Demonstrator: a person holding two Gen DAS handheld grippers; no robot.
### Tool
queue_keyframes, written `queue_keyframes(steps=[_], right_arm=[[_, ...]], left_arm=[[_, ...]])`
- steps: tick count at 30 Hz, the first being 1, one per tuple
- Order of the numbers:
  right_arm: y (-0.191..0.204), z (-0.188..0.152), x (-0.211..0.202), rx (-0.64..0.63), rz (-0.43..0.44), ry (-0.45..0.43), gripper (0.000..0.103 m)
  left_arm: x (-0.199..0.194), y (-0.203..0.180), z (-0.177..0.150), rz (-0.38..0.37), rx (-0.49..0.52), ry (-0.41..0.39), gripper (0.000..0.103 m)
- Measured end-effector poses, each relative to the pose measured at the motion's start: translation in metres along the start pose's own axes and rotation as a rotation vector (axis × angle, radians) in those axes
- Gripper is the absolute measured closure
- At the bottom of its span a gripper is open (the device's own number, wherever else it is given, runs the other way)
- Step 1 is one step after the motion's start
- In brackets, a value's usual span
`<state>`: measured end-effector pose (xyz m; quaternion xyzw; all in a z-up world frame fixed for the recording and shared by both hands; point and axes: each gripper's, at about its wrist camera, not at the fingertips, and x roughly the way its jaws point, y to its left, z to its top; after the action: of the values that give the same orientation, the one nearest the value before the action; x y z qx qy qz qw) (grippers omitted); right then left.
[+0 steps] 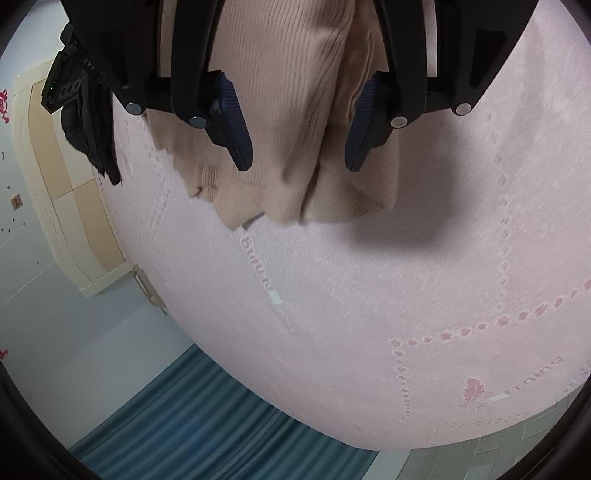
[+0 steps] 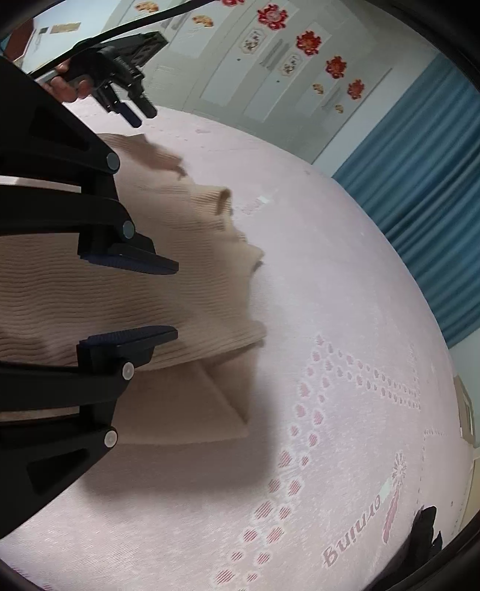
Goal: Fold small clothes
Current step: 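Lay the hem over the collar with both tools and open the fingers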
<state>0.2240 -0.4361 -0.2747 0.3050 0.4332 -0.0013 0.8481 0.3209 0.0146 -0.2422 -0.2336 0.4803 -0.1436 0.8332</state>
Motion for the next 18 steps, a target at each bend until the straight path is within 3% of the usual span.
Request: queue_keyframes(steps=[10, 18], right_arm=[[-0.004, -0.056, -0.041, -0.126, -0.098, 0.022, 0.072], [-0.021, -0.084, -0.048, -0.150, -0.095, 0.057, 0.072]], left_arm=[[-0.029, 0.011, -0.063, 0.060, 0.088, 0.077, 0.051], [-0.033, 0.020, -0.102, 0.060, 0.158, 0.102, 0.053]])
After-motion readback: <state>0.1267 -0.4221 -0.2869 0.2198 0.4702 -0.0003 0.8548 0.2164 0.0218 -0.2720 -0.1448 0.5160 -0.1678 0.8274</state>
